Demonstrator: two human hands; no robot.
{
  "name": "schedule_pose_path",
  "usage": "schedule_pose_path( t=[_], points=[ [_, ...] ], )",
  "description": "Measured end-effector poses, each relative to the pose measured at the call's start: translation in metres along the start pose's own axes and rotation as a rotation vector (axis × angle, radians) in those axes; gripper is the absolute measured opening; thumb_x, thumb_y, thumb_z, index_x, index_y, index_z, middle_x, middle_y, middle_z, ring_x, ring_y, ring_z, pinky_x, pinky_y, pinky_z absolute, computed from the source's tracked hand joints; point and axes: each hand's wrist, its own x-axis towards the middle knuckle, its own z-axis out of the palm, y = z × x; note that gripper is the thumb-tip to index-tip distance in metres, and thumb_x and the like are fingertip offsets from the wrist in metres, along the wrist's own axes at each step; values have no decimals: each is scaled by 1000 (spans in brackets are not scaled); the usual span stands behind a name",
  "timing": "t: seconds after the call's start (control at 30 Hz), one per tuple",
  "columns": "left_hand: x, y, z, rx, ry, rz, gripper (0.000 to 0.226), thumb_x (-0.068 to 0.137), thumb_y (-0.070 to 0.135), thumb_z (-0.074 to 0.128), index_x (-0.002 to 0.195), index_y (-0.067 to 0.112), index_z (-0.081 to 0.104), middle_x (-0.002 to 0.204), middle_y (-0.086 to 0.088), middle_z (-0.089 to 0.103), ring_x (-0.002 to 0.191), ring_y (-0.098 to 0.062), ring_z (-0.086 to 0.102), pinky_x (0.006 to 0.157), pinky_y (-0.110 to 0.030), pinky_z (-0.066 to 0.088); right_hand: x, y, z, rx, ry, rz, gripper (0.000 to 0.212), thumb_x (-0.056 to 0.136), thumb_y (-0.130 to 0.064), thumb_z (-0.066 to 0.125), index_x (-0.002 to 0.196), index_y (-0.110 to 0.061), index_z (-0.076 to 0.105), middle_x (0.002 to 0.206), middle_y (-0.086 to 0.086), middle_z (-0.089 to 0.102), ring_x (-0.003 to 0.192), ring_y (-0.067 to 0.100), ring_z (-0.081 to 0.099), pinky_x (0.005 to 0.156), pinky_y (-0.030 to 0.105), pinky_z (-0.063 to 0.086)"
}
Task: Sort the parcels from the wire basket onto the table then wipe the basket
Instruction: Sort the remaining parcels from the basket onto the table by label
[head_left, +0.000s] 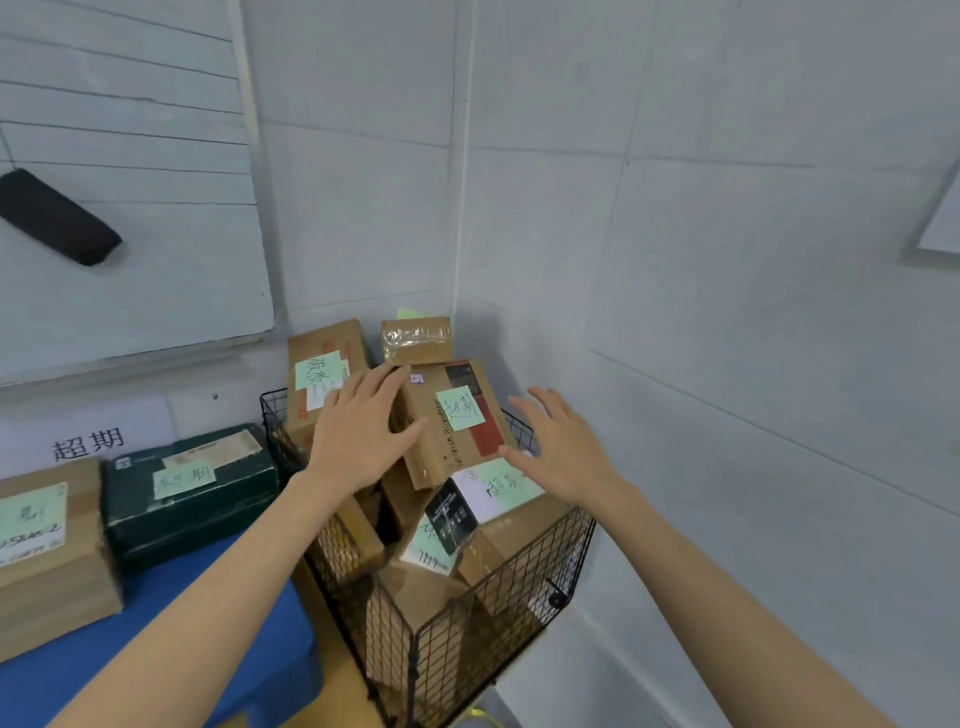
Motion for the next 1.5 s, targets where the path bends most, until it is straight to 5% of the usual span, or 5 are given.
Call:
schedule_pose_path(
  t=[0.63,0.93,1.17,1.5],
  points=[
    [159,-51,61,-226,22,-347,79,84,63,57,151,28,32,152,0,42,135,-25,43,109,-48,36,235,23,45,228,-24,-198,72,93,-38,62,154,-27,26,153,4,35,138,24,40,103,43,41],
    [176,-52,81,-361,-2,-411,70,85,47,69,146,30,38,138,1,53,119,-19,51,96,-38,44,275,29,55,505,-131,-232,69,94,-34,63,153,-30,26,150,0,45,137,22,42,106,43,42],
    [177,-43,84,-358,94,-402,61,81,35,77,135,26,50,121,3,60,100,-12,53,81,-28,42,277,35,66,654,-198,-262,62,92,-25,67,144,-31,34,137,2,55,114,18,59,99,36,47],
    [154,-8,65,-422,232,-377,58,77,25,81,127,30,54,125,5,55,110,-13,56,90,-38,54,257,42,49,800,-68,-334,44,90,-23,71,126,-28,47,121,-14,51,111,8,52,95,29,45]
  ],
)
